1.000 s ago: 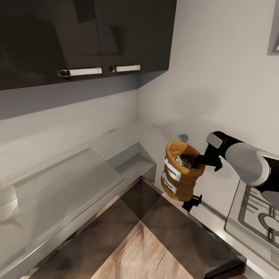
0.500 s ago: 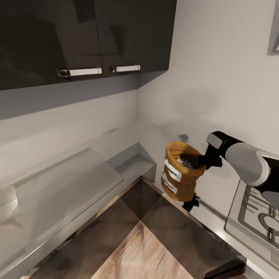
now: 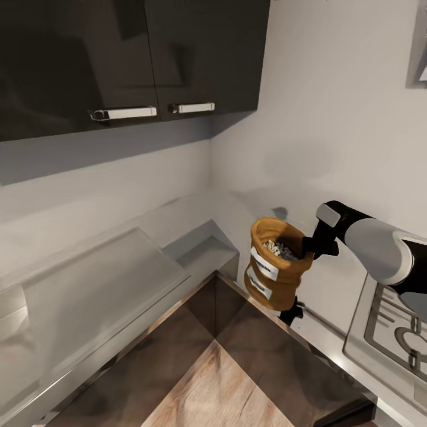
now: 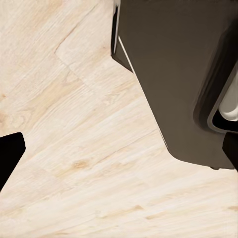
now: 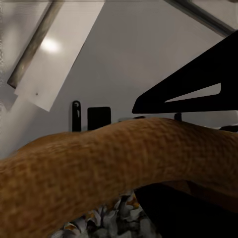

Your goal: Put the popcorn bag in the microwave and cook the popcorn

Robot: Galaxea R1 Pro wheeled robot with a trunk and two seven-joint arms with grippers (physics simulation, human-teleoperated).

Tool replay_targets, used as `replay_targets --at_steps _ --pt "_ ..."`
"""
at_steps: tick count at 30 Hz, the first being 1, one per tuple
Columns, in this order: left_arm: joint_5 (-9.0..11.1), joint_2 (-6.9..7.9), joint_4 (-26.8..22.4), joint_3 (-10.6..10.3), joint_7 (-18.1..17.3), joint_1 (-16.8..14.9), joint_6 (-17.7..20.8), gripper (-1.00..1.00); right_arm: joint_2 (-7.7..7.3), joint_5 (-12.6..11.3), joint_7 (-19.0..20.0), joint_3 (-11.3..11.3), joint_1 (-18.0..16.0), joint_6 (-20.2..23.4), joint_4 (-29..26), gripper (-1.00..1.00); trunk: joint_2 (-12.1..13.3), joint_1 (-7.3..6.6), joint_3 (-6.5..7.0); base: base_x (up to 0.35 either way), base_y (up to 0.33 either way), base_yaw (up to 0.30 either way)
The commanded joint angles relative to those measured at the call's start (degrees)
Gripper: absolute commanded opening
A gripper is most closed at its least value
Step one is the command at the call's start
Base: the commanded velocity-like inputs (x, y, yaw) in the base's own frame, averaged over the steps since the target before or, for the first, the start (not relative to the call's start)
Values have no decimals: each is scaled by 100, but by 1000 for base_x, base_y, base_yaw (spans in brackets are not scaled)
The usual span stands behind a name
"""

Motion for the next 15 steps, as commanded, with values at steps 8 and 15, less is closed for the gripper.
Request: replay_targets --at_steps 8,15 --pt "1 -1 -11 38 0 3 10 100 -1 -59 -64 -5 -6 -8 12 -100 -10 4 62 0 0 0" --pt "1 -1 -11 38 0 3 14 100 -1 -59 -64 -5 -9 -2 12 -100 -10 4 126 0 0 0"
